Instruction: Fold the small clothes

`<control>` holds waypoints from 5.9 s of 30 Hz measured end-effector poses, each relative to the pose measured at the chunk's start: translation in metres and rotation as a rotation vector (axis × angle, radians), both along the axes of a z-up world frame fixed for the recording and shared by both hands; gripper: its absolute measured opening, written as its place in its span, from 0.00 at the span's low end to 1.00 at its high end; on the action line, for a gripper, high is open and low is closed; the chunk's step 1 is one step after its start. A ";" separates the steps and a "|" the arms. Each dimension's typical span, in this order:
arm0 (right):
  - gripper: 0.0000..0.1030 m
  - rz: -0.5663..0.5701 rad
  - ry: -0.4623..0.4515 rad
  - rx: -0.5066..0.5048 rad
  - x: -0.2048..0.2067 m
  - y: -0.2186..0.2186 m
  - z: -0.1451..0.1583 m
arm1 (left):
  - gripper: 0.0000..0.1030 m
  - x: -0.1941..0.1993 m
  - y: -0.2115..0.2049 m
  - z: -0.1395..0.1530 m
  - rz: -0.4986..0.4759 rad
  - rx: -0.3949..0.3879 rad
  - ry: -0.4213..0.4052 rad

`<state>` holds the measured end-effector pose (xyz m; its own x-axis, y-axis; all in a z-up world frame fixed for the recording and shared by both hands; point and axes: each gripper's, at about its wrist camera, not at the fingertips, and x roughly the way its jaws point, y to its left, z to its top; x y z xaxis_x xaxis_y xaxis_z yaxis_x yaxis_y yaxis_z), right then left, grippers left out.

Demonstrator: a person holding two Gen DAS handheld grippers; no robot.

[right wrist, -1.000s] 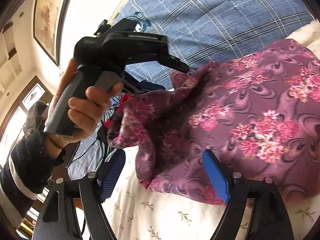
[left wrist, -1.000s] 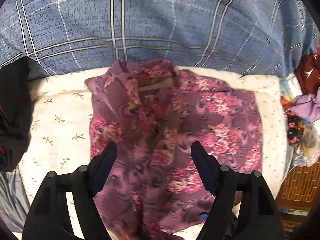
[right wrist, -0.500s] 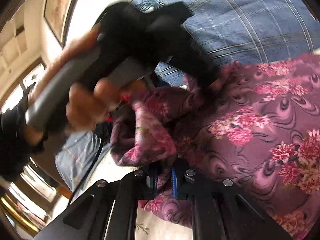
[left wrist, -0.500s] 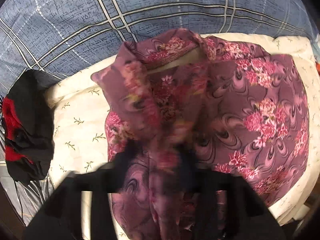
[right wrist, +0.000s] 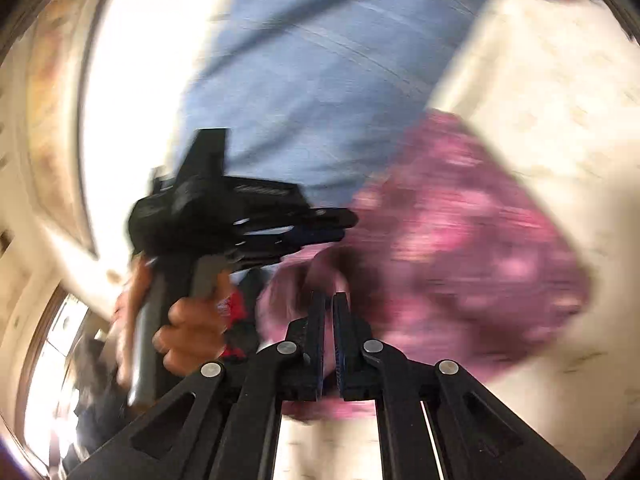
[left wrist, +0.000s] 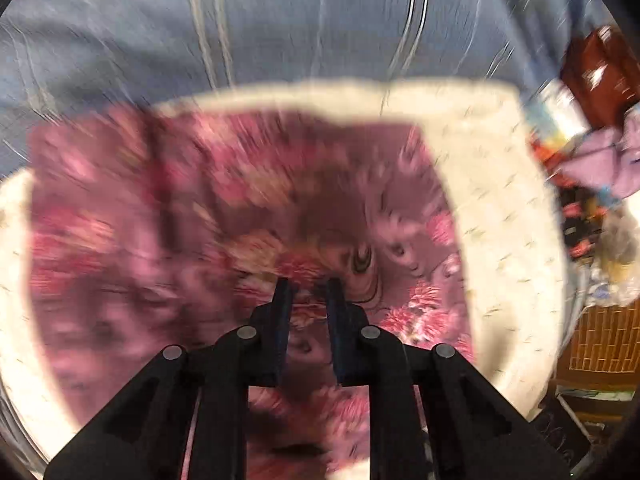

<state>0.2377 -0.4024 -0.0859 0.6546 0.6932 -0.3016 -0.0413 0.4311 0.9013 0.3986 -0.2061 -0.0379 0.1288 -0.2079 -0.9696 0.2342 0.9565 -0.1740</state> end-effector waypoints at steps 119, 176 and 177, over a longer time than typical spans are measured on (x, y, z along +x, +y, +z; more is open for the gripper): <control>0.11 0.216 0.042 -0.454 0.039 -0.028 0.006 | 0.79 -0.163 0.112 0.008 0.266 -0.290 -0.083; 0.32 0.294 -0.115 -0.390 0.070 0.003 0.044 | 0.38 -0.139 0.143 0.040 0.305 -0.382 -0.204; 0.32 0.308 -0.132 -0.379 0.062 0.005 0.050 | 0.38 -0.153 0.160 0.042 0.317 -0.403 -0.193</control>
